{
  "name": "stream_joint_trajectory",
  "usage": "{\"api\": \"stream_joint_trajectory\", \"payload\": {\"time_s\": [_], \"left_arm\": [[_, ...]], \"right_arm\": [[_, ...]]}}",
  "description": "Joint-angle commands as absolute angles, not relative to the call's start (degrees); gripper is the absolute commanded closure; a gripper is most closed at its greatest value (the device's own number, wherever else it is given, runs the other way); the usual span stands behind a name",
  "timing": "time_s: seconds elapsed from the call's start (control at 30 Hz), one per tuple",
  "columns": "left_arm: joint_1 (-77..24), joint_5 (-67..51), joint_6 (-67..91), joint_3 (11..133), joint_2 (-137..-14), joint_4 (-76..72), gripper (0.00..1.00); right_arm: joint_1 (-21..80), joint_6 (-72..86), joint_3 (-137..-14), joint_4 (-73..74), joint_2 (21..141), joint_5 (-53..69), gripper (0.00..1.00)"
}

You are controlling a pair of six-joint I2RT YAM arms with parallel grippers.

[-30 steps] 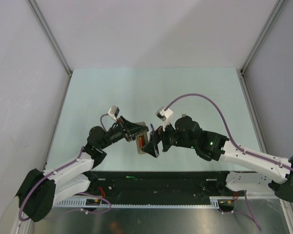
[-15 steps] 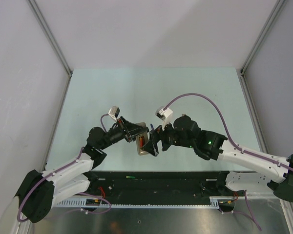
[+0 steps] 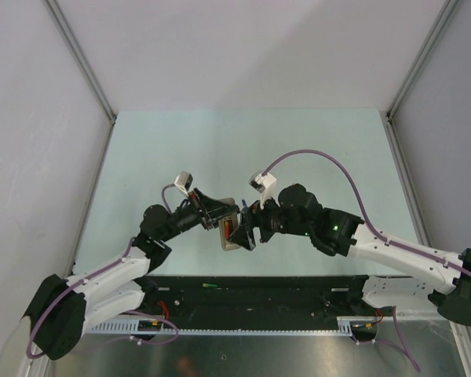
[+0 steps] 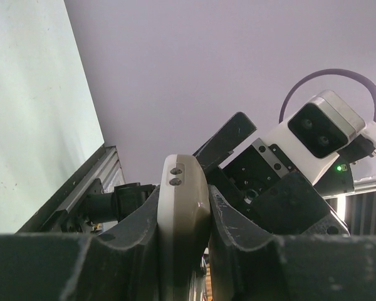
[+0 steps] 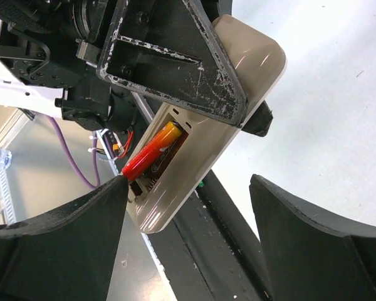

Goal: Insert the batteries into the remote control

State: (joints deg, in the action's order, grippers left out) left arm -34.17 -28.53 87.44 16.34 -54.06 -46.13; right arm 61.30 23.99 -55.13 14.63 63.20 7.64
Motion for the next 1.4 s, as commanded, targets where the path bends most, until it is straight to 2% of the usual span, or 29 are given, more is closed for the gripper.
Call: {"api": "stream_joint_trajectory", "payload": {"time_s": [0.0,0.33,0.87,1.37], "left_arm": [[-35.24,-29.44,87.8,19.6,-51.94,-49.22,1.0],[-35.24,-29.71,86.84,19.77,-50.89,-49.22,1.0],[-36.12,-29.71,86.22,19.95,-50.71,-49.22,1.0],[-36.04,-28.21,87.45,19.16,-51.68,-49.13,1.0]], "right_arm": [[59.42,24.61,-55.46,13.18,64.16,7.56,0.2],[56.78,26.19,-55.63,12.83,65.39,15.46,0.25],[56.25,27.07,-58.1,13.97,67.41,16.52,0.27],[56.16,24.7,-59.24,20.39,66.53,18.9,0.17]]}}
